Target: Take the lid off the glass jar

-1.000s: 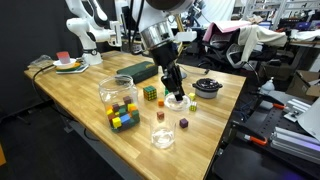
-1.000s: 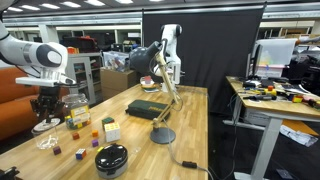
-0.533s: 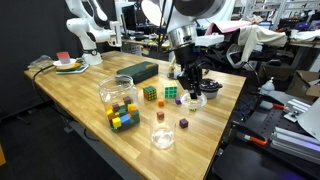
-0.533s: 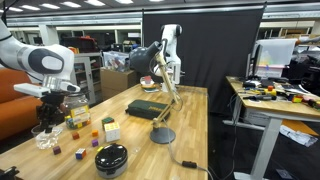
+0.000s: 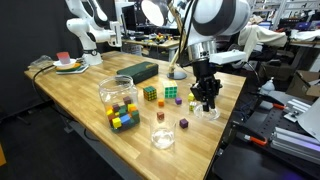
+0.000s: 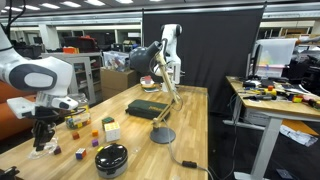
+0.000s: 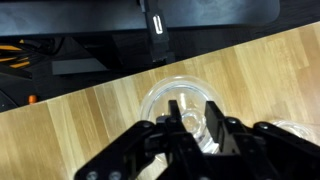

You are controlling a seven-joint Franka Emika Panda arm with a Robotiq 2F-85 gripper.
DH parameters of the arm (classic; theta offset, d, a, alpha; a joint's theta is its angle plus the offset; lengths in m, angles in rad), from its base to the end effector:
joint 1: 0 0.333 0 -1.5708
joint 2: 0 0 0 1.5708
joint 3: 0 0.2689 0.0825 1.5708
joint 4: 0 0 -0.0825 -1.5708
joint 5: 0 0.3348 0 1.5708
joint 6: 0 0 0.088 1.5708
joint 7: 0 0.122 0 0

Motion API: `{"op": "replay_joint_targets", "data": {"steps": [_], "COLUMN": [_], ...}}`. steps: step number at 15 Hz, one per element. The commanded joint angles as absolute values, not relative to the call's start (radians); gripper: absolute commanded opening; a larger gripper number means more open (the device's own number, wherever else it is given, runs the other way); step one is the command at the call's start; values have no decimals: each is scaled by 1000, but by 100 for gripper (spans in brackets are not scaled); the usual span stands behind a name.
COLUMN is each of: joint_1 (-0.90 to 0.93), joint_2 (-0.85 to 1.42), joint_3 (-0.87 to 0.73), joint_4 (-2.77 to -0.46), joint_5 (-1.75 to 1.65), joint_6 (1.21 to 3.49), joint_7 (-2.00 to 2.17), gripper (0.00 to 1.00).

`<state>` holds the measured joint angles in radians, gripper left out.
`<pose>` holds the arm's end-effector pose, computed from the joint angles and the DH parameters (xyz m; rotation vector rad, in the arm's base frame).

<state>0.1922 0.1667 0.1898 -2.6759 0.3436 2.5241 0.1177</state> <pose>0.3224 0.1345 0.1465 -2.9946 0.0691 0.5324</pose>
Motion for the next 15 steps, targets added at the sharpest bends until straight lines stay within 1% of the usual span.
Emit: {"op": "replay_joint_targets", "data": {"steps": [1, 8, 15], "joint_1": [167, 140, 109], "joint_2": [180, 247, 395], "joint_3": [201, 201, 223], "joint_4": [-2689, -2631, -2539], "joint_5": [413, 422, 441], "joint_6": [2581, 2606, 2593], "joint_7": [94, 76, 22], "gripper": [8, 8, 8]}}
